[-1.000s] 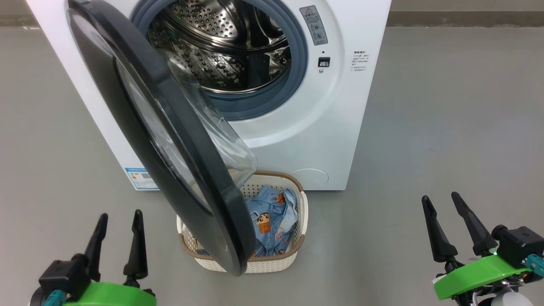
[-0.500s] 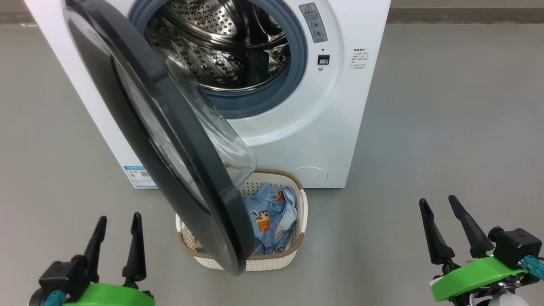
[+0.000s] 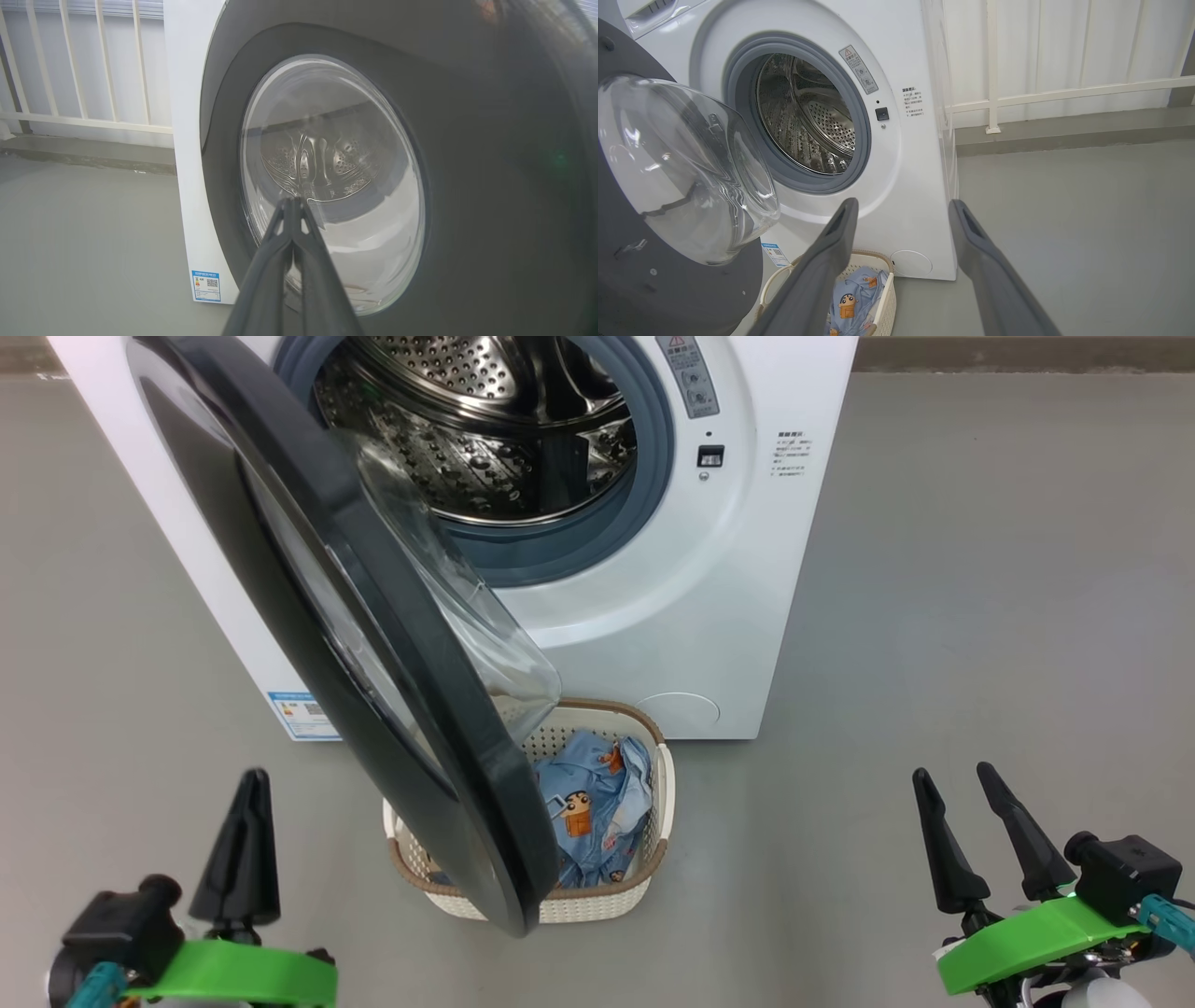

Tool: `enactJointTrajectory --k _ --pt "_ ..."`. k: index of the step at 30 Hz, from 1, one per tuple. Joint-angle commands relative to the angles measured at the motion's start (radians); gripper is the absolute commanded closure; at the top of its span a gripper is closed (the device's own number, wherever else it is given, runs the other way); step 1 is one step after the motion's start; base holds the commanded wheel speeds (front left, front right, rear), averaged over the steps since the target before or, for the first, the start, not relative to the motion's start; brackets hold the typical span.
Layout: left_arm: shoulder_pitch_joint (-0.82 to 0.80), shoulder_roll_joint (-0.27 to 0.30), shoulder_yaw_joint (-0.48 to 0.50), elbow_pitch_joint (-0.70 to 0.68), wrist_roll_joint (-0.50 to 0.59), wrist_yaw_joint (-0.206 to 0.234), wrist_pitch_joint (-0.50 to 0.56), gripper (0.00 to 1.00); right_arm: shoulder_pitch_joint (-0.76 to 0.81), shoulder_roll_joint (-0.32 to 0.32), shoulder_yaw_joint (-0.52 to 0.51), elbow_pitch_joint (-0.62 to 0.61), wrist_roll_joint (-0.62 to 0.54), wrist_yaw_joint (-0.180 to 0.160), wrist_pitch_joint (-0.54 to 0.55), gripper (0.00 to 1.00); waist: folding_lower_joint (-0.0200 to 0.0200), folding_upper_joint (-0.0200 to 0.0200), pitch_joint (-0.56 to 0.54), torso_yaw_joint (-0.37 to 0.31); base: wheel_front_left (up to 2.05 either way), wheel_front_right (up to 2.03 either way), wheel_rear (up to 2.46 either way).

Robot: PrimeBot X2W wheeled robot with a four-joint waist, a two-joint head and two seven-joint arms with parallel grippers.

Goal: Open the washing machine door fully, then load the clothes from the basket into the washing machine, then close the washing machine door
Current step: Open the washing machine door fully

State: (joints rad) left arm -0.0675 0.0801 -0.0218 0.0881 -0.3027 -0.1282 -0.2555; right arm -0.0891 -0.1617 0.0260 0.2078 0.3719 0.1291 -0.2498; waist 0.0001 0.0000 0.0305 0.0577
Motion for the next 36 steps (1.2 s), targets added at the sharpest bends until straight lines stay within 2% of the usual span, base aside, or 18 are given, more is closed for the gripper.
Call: enactJointTrajectory --k 1,10,18,27,32,36 --pt "-0.052 0.016 0.034 -0.077 0.019 -0.003 -0.006 1.0 -0.035 -0.005 0.024 -0.02 -0.002 0.002 -0.012 0.0 -0.0001 0.0 0.001 -0.002 0.0 0.0 0.0" --pt "-0.062 -0.002 -0.001 -0.316 0.042 -0.003 -0.006 1.0 -0.044 0.001 0.024 -0.026 -0.003 0.002 -0.012 0.0 -0.0001 0.0 0.01 -0.006 0.0 0.0 0.0" --pt "-0.044 0.004 -0.126 -0.465 0.057 -0.003 -0.004 1.0 -0.048 -0.001 0.031 -0.027 0.0 0.002 -0.012 0.0 -0.0001 0.0 0.012 -0.009 0.0 0.0 0.0" --pt "-0.03 0.01 -0.32 -0.442 -0.008 -0.003 0.052 1.0 -0.062 0.0 0.044 -0.023 0.001 0.002 -0.012 0.0 -0.0001 0.0 0.021 -0.026 0.0 0.0 0.0" --pt "-0.03 0.014 -0.393 -0.365 -0.024 -0.003 0.056 1.0 -0.066 0.002 0.048 -0.022 0.002 0.002 -0.012 0.0 -0.0001 0.0 0.033 -0.04 0.0 0.0 0.0" --pt "-0.043 0.013 -0.41 -0.318 -0.041 -0.003 0.048 1.0 -0.074 0.003 0.057 -0.021 0.002 0.002 -0.012 0.0 -0.0001 0.0 0.047 -0.055 0.0 0.0 0.0"
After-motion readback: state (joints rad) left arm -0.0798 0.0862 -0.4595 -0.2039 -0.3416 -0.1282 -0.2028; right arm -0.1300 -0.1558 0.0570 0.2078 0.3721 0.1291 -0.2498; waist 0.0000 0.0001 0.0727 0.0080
